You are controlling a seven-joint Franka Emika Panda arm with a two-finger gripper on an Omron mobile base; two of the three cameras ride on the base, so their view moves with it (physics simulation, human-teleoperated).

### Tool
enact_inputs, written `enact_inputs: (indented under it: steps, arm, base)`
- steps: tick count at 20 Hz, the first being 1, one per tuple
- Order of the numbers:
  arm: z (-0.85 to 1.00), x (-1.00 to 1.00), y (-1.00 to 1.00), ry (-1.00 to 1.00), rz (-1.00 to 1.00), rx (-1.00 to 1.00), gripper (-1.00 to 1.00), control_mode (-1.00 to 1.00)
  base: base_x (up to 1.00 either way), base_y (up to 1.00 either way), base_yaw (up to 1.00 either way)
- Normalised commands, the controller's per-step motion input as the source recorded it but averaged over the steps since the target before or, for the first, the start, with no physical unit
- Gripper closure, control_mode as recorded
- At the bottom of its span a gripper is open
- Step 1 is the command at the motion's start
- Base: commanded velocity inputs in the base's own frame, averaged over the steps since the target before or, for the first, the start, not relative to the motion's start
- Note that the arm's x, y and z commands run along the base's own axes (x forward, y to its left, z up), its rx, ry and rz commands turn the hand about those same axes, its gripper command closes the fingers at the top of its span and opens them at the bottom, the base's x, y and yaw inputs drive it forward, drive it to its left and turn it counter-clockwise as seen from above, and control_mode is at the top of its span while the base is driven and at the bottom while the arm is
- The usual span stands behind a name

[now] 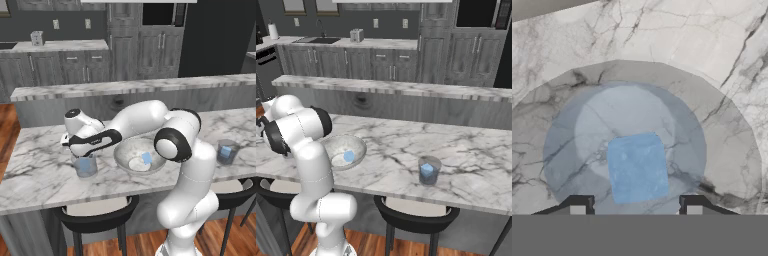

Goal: There are four ice cubes in the ice bowl. Place two ice cubes in each glass of water.

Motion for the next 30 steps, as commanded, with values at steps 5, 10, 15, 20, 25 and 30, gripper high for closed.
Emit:
enact_inputs:
  steps: [5,10,15,20,25,30]
  arm:
    - [0.00,0.00,0.00,0.00,0.00,0.00,1.00,-1.00]
    - [0.06,-0.09,-0.02,-0.01,0.00,0.00,1.00,-1.00]
    - [0.29,-0.27,-0.09,-0.04,0.00,0.03,1.00,-1.00]
    - [0.42,-0.73,-0.81,-0.07,0.00,0.16,1.00,-1.00]
    - [0.29,-0.88,-1.00,-0.05,0.00,0.21,1.00,-1.00]
    - [0.35,-0.84,-1.00,0.00,0.01,0.11,1.00,-1.00]
  base:
    - [0.00,0.00,0.00]
    - [0.00,0.00,0.00]
    - [0.00,0.00,0.00]
    - [0.00,0.00,0.00]
    - [0.00,0.00,0.00]
    - [0.00,0.00,0.00]
